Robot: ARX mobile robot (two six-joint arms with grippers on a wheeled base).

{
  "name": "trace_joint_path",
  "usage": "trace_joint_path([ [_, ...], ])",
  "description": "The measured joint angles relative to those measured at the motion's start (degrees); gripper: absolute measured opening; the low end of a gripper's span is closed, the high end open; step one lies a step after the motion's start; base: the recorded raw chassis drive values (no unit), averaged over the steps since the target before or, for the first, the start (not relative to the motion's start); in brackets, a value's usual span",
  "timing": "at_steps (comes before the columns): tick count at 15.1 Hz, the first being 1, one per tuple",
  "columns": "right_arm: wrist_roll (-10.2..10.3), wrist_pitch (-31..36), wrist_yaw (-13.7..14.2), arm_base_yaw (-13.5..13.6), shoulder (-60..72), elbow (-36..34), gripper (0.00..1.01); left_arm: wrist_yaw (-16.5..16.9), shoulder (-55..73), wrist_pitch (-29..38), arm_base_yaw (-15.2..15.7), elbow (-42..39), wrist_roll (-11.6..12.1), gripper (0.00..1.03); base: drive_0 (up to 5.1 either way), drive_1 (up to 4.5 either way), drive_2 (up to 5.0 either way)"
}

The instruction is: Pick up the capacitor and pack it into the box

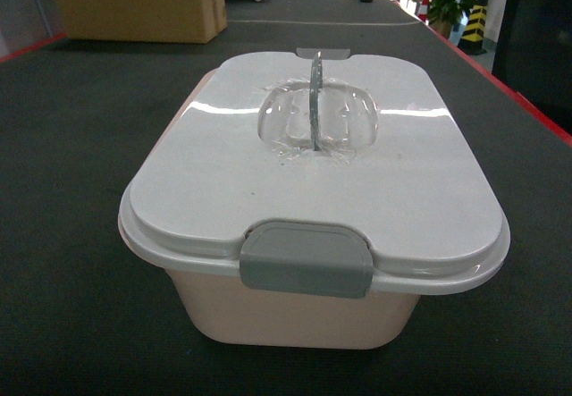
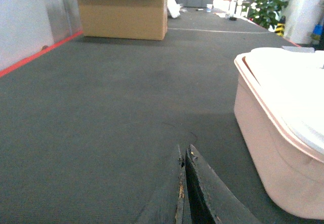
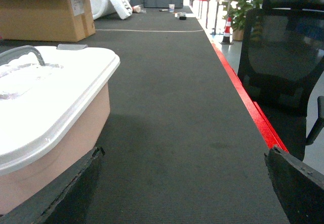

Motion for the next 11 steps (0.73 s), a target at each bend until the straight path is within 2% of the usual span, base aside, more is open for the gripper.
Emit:
trace_joint_path([
  [2, 0.0, -0.04, -0.02, 0.0, 0.0, 0.0, 0.98, -0.09, 0.0, 0.68, 0.0, 0.0, -0.04, 0.02, 0.0, 0.0, 0.0],
  [3, 0.0, -0.02, 0.0, 0.0, 0.0, 0.0, 0.98, -0.11, 0.0, 0.44, 0.0, -0.02, 0.0, 0.12, 0.0, 0.0, 0.0],
  [9, 0.0, -0.04, 0.0, 0.0, 0.0, 0.0, 0.98, -0.09, 0.0, 0.48, 0.0, -0.02, 0.0, 0.92, 0.0, 0.0, 0.0],
  [10, 0.0, -0.04, 0.0, 0.0, 0.0, 0.0, 0.98, -0.07, 0.0, 0.48, 0.0, -0.02, 0.07, 1.0, 0.0, 0.0, 0.0],
  [11, 0.0, -0.04, 0.0, 0.0, 0.0, 0.0, 0.98, -0.09, 0.0, 0.46, 0.0, -0.02, 0.04, 0.98, 0.0, 0.0, 0.0],
])
